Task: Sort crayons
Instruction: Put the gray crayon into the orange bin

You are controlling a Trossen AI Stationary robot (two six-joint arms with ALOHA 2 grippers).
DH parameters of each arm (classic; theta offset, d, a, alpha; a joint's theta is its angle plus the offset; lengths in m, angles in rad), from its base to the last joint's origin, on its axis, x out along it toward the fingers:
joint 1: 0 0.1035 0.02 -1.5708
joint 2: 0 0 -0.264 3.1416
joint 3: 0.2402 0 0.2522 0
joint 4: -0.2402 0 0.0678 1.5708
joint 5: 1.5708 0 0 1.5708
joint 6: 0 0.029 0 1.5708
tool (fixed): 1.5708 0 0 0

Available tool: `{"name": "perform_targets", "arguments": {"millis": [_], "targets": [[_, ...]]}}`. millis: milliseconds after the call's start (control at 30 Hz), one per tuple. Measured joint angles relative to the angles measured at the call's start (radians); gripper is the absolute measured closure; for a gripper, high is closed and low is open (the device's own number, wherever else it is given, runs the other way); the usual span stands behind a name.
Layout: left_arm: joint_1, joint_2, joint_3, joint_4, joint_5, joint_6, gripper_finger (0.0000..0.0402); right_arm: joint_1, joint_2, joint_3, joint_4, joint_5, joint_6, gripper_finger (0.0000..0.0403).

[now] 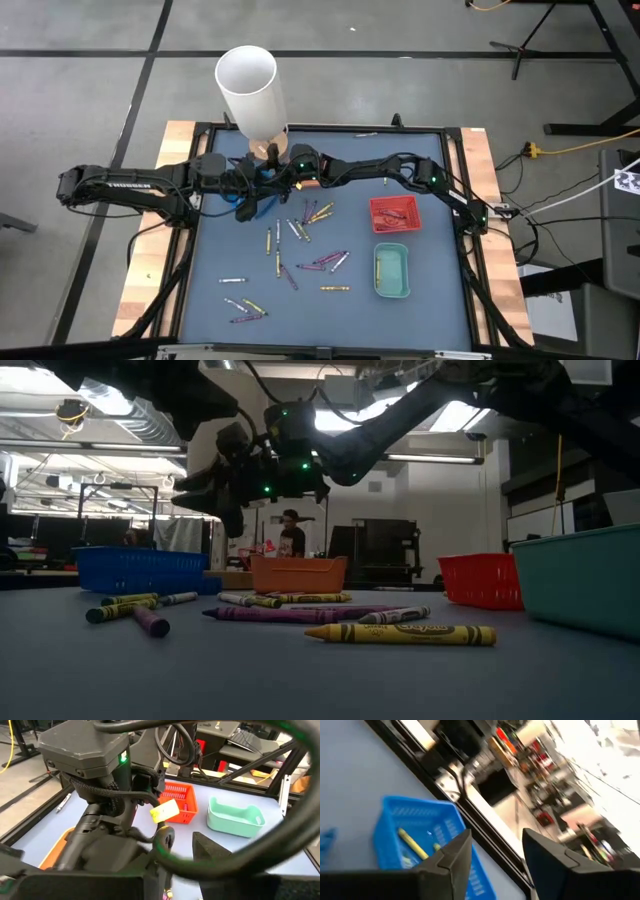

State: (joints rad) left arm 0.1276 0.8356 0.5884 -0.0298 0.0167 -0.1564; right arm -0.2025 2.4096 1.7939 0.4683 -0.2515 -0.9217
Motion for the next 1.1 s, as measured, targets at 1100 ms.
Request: {"name": "perform_targets", "arguments": {"millis": [1100], "targets": [[-0.256,0.220,0.001,-0.030,-0.207,-0.311,0.0335,-0.111,-0.544,0.000,-1.226,0.269,0.119,0.0223]]}}
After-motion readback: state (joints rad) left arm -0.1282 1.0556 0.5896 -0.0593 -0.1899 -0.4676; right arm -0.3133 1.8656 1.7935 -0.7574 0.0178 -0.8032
